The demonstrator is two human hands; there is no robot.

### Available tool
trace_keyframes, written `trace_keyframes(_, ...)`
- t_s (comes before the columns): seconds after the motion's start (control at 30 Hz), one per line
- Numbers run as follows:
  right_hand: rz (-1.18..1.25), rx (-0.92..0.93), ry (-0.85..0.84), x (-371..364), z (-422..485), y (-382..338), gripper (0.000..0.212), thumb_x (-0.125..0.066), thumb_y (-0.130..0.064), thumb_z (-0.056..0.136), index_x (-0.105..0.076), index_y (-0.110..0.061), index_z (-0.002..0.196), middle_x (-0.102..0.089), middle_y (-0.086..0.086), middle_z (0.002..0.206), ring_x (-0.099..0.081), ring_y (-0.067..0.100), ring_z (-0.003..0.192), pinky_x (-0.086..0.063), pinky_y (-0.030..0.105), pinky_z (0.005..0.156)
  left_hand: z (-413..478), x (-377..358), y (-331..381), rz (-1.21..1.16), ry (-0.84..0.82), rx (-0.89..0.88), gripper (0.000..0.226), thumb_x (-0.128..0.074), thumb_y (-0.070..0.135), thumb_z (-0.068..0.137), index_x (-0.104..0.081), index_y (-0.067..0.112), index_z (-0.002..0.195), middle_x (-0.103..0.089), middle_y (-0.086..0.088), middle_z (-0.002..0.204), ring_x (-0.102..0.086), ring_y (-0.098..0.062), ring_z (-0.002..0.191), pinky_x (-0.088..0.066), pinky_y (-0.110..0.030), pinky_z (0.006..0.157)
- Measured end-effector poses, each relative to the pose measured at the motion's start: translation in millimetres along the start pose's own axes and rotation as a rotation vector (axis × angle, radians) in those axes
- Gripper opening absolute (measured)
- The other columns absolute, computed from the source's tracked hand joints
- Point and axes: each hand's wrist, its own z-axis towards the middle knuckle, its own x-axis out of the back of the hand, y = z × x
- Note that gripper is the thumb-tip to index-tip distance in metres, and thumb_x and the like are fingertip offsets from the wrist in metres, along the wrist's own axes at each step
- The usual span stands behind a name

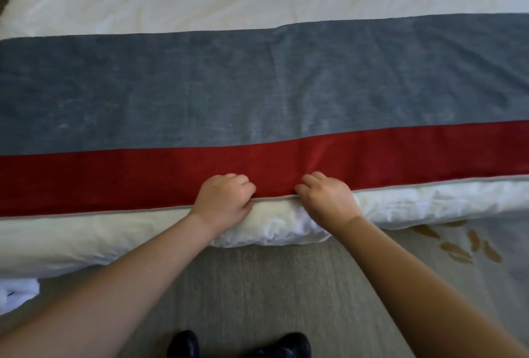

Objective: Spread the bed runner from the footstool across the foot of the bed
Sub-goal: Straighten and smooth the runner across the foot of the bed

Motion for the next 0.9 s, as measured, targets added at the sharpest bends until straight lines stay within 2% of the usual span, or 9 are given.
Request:
trace_keyframes(0.07,0.001,-0.027,0.027,0,-13,28,0.026,-0.083,-0.003,0.039,-0.062,-0.014,0.052,-0.054,0.001,0.054,-0.054,0.021,0.048,-0.035,0.024,0.033,21,-5,23,-0.01,-0.014,-0.03,0.02,-0.052,0.03,0.085,-0.068,0.019,0.091,-0.064,0.004,0.086,-0.061,-0.018,0.082,-0.049,-0.034,0.064)
trace_keyframes(0.17,-0.012,-0.083,0.032,1,-37,71,0.024,-0.083,0.0,0.043,-0.067,-0.011,0.058,-0.057,0.003,0.057,-0.056,0.024,0.05,-0.04,0.026,0.034,60,-13,72,-0.035,0.017,-0.065,0.024,-0.048,0.034,0.089,-0.066,0.021,0.096,-0.063,0.005,0.092,-0.06,-0.017,0.087,-0.047,-0.034,0.066)
trace_keyframes(0.27,-0.011,-0.134,0.023,3,-59,100,0.026,-0.086,0.0,0.042,-0.068,-0.011,0.058,-0.057,0.003,0.056,-0.057,0.023,0.049,-0.04,0.025,0.034,84,-7,120,-0.068,0.058,-0.085,0.003,-0.071,0.016,0.074,-0.068,0.016,0.072,-0.063,0.002,0.07,-0.061,-0.019,0.065,-0.04,-0.028,0.049)
trace_keyframes(0.37,0.012,-0.092,0.024,-2,-75,104,0.028,-0.087,-0.001,0.039,-0.07,-0.012,0.059,-0.058,0.002,0.055,-0.057,0.021,0.048,-0.041,0.024,0.034,86,-9,137,-0.079,0.069,-0.058,0.022,-0.078,0.002,0.054,-0.059,0.014,0.053,-0.054,0.001,0.053,-0.055,-0.02,0.049,-0.027,-0.023,0.043)
trace_keyframes(0.5,0.007,-0.077,0.008,-5,-79,116,0.025,-0.082,-0.001,0.042,-0.066,-0.014,0.055,-0.055,-0.001,0.055,-0.055,0.019,0.049,-0.039,0.025,0.034,88,-16,139,-0.092,0.06,-0.054,0.009,-0.066,0.016,0.077,-0.064,0.013,0.068,-0.059,0.001,0.066,-0.059,-0.021,0.063,-0.035,-0.03,0.049)
trace_keyframes(0.6,0.009,-0.126,-0.001,-2,-93,144,0.024,-0.081,-0.001,0.041,-0.065,-0.013,0.055,-0.055,0.002,0.056,-0.054,0.022,0.049,-0.039,0.025,0.034,105,-16,153,-0.07,0.019,-0.08,0.02,-0.051,0.034,0.088,-0.065,0.02,0.087,-0.061,0.006,0.084,-0.058,-0.016,0.08,-0.043,-0.031,0.061)
trace_keyframes(0.67,-0.026,-0.173,-0.027,1,-108,169,0.027,-0.082,-0.001,0.039,-0.064,-0.012,0.055,-0.055,0.003,0.056,-0.054,0.023,0.049,-0.037,0.024,0.035,125,-17,172,-0.072,0.03,-0.108,0.021,-0.049,0.036,0.09,-0.064,0.022,0.093,-0.061,0.007,0.089,-0.057,-0.015,0.085,-0.042,-0.029,0.064)
trace_keyframes(0.8,-0.045,-0.258,-0.084,7,-137,207,0.034,-0.085,0.004,0.031,-0.06,-0.011,0.05,-0.053,0.003,0.052,-0.054,0.023,0.045,-0.037,0.021,0.033,157,-20,220,-0.047,0.013,-0.13,0.013,-0.052,0.018,0.088,-0.064,0.015,0.087,-0.061,0.0,0.086,-0.059,-0.022,0.083,-0.035,-0.031,0.059)
trace_keyframes(0.9,-0.037,-0.228,-0.122,4,-153,210,0.037,-0.085,0.003,0.026,-0.061,-0.012,0.049,-0.053,0.002,0.051,-0.053,0.021,0.044,-0.036,0.019,0.033,160,-24,235,-0.001,-0.043,-0.088,0.01,-0.052,0.007,0.082,-0.059,0.014,0.078,-0.058,-0.001,0.081,-0.057,-0.023,0.078,-0.028,-0.031,0.056)
